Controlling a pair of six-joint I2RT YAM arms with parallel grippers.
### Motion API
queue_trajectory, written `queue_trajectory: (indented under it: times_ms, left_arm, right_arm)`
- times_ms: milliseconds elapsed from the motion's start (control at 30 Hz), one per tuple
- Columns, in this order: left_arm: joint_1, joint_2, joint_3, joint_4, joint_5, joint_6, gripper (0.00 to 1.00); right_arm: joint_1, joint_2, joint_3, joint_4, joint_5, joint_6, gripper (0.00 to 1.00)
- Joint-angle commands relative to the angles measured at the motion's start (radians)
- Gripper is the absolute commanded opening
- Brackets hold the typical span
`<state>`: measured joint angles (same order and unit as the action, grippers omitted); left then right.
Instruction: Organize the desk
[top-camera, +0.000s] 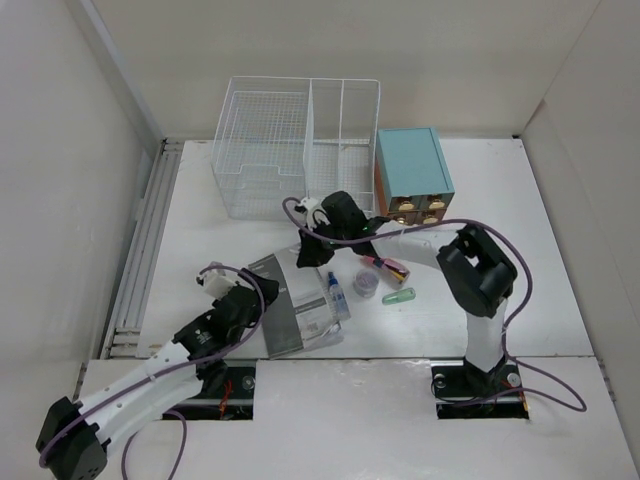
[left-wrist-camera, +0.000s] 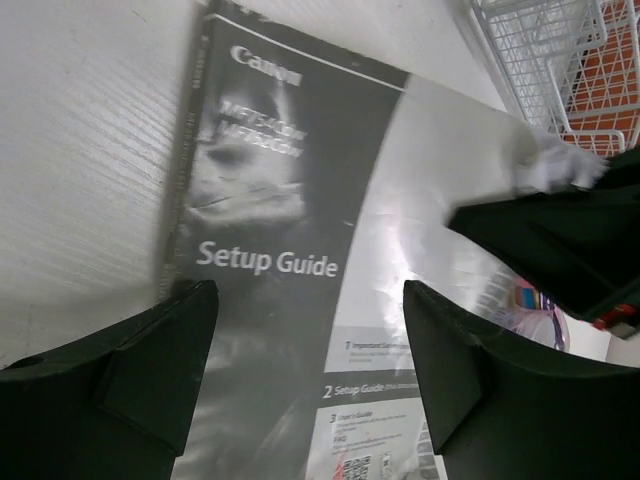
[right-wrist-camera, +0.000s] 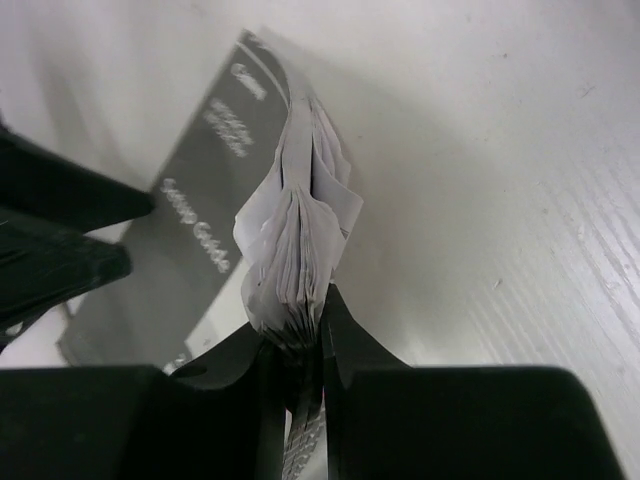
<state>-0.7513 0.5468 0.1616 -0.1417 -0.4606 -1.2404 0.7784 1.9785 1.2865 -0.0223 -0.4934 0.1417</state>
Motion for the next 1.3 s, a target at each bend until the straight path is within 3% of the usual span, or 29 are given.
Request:
queue_trajectory:
  times_ms: [0,200,333,467,600,767,900,933,967,1033,1067,1100,1133,1167,1200,1233,1267]
  left_arm:
    - [-0.005,-0.048,0.050,-0.045,-0.018,0.041,0.73]
    - [-0.005,-0.085,0.070,-0.055,-0.036,0.110,0.78]
    - [-0.005,-0.085,0.017,0.075,0.011,0.197,0.83]
    - [-0.005,-0.122,-0.082,0.371,0.097,0.286,0.97]
    - [-0.005,-0.165,-0.166,0.531,0.162,0.331,0.98]
    - [-0.005,-0.144,-0.154,0.531,0.162,0.375,0.98]
    - [0.004,-0.090,-0.154,0.634,0.229,0.417,0.80]
    - [0.004,-0.067,-0.154,0.677,0.247,0.417,0.74]
    - [0.013,-0.055,-0.154,0.703,0.308,0.417,0.61]
    - [0.024,-0.035,-0.154,0.752,0.370,0.429,0.52]
    - [0.024,-0.019,-0.154,0.798,0.394,0.429,0.43]
    - [0.033,-0.019,-0.154,0.816,0.436,0.441,0.20]
    - [0.033,-0.019,-0.143,0.817,0.447,0.441,0.07]
    - [0.033,-0.019,-0.143,0.827,0.457,0.441,0.00]
    - [0.033,-0.019,-0.131,0.827,0.482,0.452,0.00]
    - [0.033,-0.028,-0.117,0.827,0.491,0.452,0.00]
    - [0.033,-0.053,-0.108,0.815,0.491,0.461,0.00]
  right_arm:
    - [-0.039,-0.151,0.005,0.018,-0.068,-0.048,0.00]
    - [-0.137,-0.243,0.005,0.018,-0.227,-0.034,0.00]
    - [-0.168,-0.231,-0.009,0.053,-0.393,0.021,0.00]
    - [-0.177,-0.207,-0.027,0.097,-0.520,0.062,0.00]
    - [-0.177,-0.207,-0.036,0.124,-0.605,0.072,0.00]
    - [-0.177,-0.196,-0.046,0.186,-0.704,0.081,0.00]
    - [-0.177,-0.175,-0.046,0.248,-0.775,0.124,0.00]
    - [-0.177,-0.175,-0.046,0.248,-0.786,0.124,0.00]
    - [-0.177,-0.175,-0.046,0.248,-0.786,0.124,0.00]
    - [-0.177,-0.175,-0.055,0.259,-0.800,0.124,0.00]
    - [-0.177,-0.175,-0.055,0.259,-0.800,0.124,0.00]
    - [-0.177,-0.175,-0.055,0.259,-0.809,0.124,0.00]
    - [-0.177,-0.175,-0.055,0.259,-0.809,0.124,0.00]
    - [-0.177,-0.175,-0.055,0.259,-0.809,0.124,0.00]
    - [-0.177,-0.175,-0.055,0.259,-0.800,0.124,0.04]
    - [-0.177,-0.175,-0.055,0.259,-0.800,0.115,0.33]
    - [-0.177,-0.175,-0.055,0.259,-0.800,0.114,0.44]
